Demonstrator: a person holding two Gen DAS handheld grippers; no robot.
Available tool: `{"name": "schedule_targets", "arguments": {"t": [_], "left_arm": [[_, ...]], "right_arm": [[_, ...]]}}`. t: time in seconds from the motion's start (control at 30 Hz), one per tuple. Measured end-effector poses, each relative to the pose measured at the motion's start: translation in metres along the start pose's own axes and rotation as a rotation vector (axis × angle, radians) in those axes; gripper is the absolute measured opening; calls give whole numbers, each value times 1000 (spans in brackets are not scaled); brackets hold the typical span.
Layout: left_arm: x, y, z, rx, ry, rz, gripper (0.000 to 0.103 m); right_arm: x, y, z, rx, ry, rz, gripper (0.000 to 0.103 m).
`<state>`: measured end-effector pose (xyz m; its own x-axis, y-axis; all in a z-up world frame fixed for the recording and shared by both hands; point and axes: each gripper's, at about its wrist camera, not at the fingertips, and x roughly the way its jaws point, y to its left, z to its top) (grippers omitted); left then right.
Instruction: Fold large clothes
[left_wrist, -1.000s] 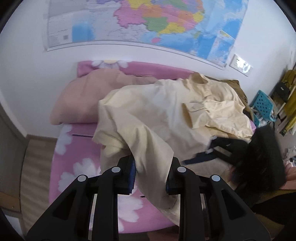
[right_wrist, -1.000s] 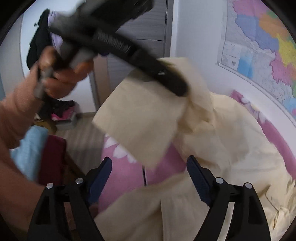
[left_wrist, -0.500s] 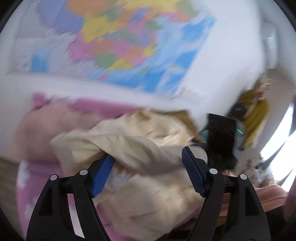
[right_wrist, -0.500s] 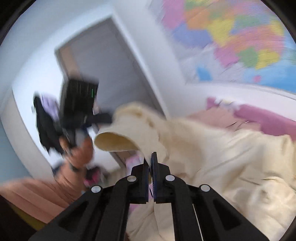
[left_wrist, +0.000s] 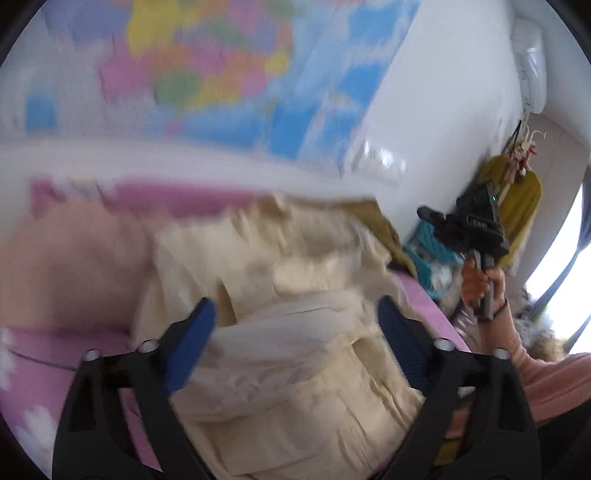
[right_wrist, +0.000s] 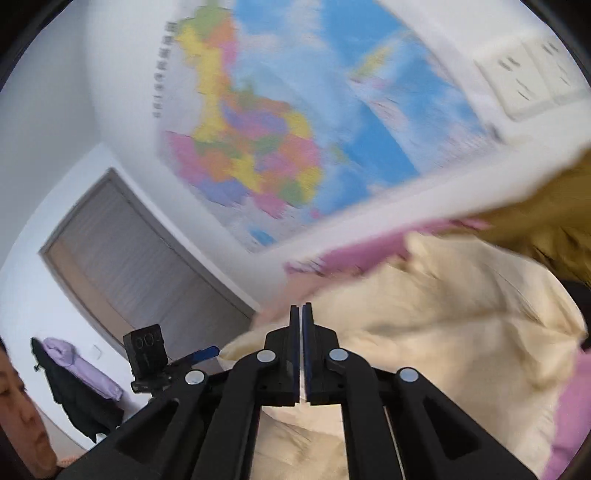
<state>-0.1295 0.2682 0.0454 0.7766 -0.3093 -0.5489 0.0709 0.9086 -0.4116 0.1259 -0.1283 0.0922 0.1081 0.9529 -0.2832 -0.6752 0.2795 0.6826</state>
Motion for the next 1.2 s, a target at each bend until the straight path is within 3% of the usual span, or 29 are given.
{"name": "schedule_targets", "arguments": {"t": [0.03,0.07,0.1,0.17,0.33,0.43,0.47,0.5,0.53,0.57,0.7,0.87,0.93,1.0,1.07,1.2], "left_arm": [[6,4,-4,-13,11,14,84],[14,9,-8,-23,25,41,84],[17,12,-10,-30,32,39,84],[15,18,-10,-63,15,13,84],[6,24,-10,-100,-24,5,84],[2,23,-11,-101,-21,15,84],[1,22,-11,-98,-21,22,84],[-1,22,-11,-94,-23,36,85],[-4,21,-9,-90,-28,46,85],[-7,22,-7,-90,-34,44,85],[-26,18,8,-71,-108,36,88],[-34,7,25,-28,-211,-9,92],[-19,2,27,-13,-188,-15,92],[1,-2,27,22,-139,38,92],[37,-1,22,40,-41,108,92],[93,19,8,-19,111,125,88]], "right_arm": [[5,-5,-8,5,33,-33,9],[14,-8,-17,-10,83,-69,27],[17,-7,-29,-30,115,-87,56],[37,-3,-52,-81,187,-139,80],[100,-9,-90,-159,347,-185,83],[134,-21,-101,-116,413,-159,84],[143,-24,-103,-94,424,-136,75],[144,-23,-103,-94,428,-110,45],[142,-19,-100,-95,413,-79,35],[142,-18,-94,-99,392,-68,2],[89,7,-49,-116,201,33,4],[11,28,-6,-184,-4,-25,4],[-6,22,0,-183,-28,-86,4],[-15,1,0,-130,-16,-144,4],[-15,-28,-8,-72,29,-237,4],[2,-88,-35,52,135,-367,4]]}}
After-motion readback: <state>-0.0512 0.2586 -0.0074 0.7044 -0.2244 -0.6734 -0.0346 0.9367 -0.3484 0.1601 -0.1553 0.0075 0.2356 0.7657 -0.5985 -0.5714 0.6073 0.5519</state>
